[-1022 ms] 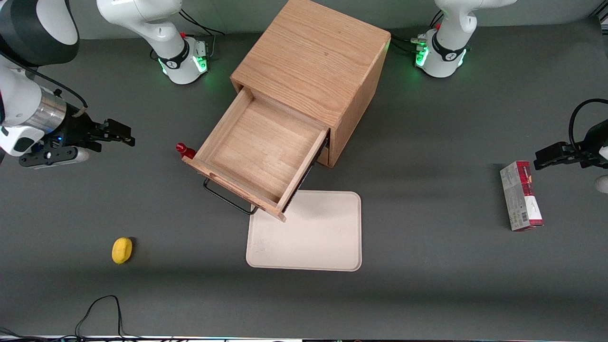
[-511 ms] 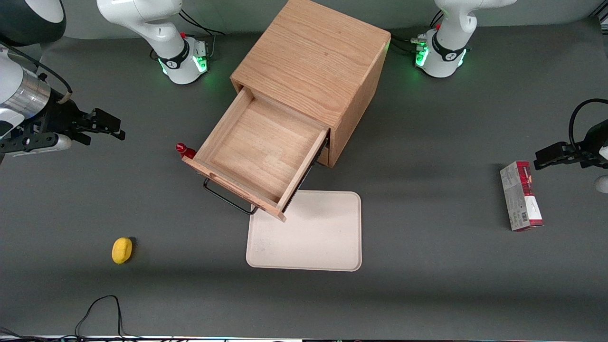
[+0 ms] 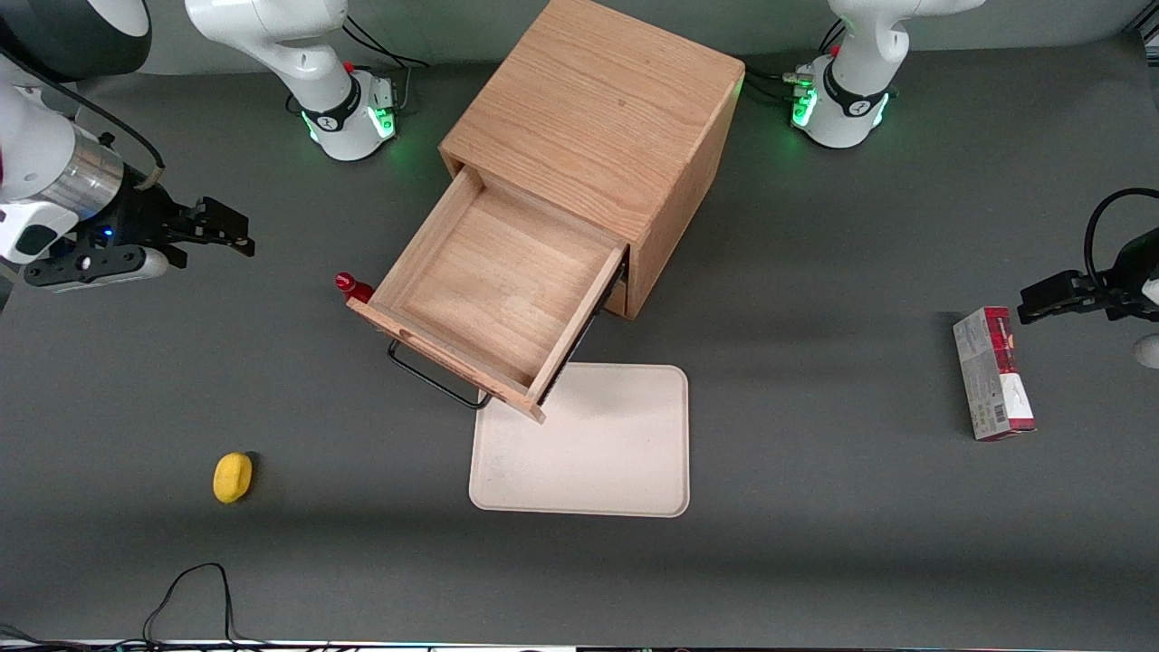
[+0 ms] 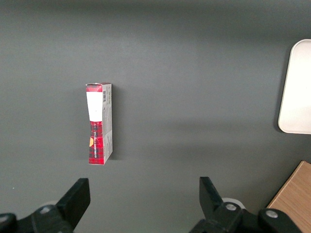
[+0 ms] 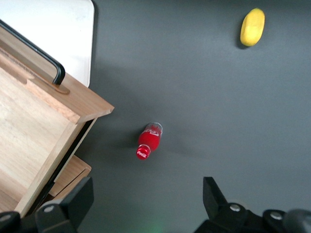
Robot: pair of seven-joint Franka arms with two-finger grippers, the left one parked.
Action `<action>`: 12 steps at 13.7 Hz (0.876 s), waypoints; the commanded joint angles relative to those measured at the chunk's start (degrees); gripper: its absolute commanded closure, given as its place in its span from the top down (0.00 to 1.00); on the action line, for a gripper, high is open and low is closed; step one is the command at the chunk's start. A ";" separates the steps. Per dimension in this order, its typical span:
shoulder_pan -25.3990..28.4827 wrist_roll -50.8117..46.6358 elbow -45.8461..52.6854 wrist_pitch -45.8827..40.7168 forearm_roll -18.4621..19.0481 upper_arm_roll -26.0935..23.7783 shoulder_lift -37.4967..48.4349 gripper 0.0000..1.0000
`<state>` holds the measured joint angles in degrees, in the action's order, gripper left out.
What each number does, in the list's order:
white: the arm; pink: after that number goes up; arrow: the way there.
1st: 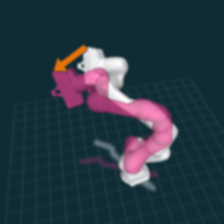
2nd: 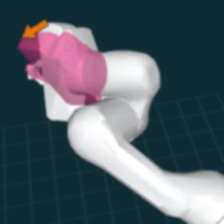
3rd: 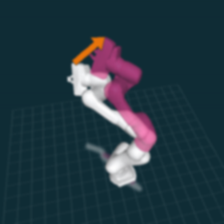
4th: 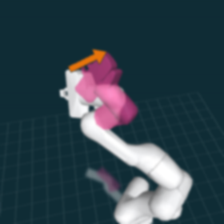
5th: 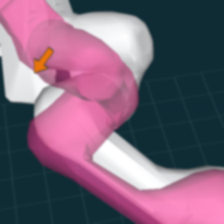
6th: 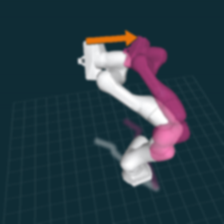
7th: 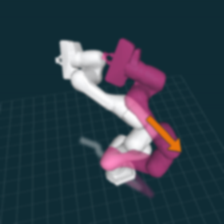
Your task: Open upper drawer
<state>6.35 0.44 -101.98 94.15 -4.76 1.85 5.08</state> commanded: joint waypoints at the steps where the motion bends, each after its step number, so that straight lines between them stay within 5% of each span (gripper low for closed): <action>1: 1.83 2.45 4.67 -0.64 2.46 1.84 -2.97 1.00; 7: 7.89 2.99 8.11 -1.08 2.56 6.76 -6.13 1.00; 12: 5.53 3.08 8.20 -1.25 2.30 6.06 -6.22 1.00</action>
<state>12.76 2.36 -95.47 94.17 -3.03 7.92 -0.36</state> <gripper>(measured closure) 0.000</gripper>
